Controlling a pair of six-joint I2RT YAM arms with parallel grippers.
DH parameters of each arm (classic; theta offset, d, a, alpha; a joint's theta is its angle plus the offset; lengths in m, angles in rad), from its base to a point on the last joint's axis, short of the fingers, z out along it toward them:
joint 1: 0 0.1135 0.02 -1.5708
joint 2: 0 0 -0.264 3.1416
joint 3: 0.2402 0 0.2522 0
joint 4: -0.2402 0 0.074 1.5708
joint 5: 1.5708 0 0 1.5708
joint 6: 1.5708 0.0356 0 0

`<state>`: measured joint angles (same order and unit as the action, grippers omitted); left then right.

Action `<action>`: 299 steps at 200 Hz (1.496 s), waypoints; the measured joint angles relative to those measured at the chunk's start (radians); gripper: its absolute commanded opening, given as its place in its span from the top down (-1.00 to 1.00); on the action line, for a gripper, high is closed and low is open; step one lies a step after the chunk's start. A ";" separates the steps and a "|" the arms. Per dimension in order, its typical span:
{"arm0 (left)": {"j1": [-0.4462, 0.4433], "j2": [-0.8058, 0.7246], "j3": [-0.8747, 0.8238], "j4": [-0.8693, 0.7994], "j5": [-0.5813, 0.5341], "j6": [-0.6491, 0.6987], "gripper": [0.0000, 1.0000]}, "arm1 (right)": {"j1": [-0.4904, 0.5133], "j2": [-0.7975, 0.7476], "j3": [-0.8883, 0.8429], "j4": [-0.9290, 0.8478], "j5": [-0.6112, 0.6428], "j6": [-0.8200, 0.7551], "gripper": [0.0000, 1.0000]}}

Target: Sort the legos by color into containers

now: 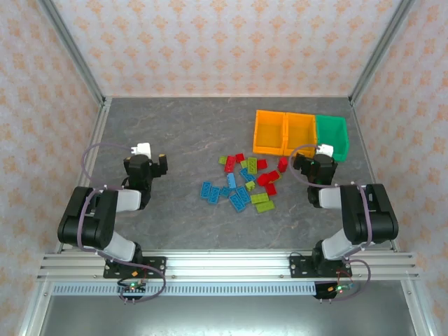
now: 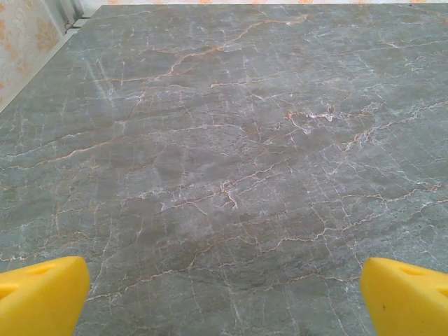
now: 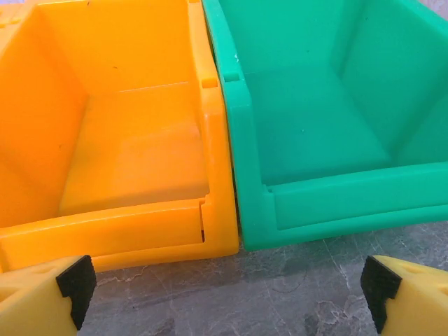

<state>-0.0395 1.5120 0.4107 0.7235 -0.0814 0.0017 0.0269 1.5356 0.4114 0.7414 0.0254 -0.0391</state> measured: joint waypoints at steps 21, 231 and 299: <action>0.000 0.000 0.000 0.000 0.000 0.000 -1.00 | 0.000 0.000 0.000 0.000 0.000 0.000 -0.98; -0.154 -0.368 0.116 -0.337 0.049 0.023 -1.00 | 0.147 -0.594 0.353 -1.059 -0.105 0.447 -0.93; -0.584 -0.365 0.187 -0.422 0.216 0.132 -1.00 | 0.353 -0.353 0.444 -1.384 -0.247 0.493 -0.96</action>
<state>-0.6231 1.1465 0.5980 0.3012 0.1341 0.1333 0.3801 1.1828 0.8555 -0.6430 -0.2214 0.4538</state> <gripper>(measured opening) 0.998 0.971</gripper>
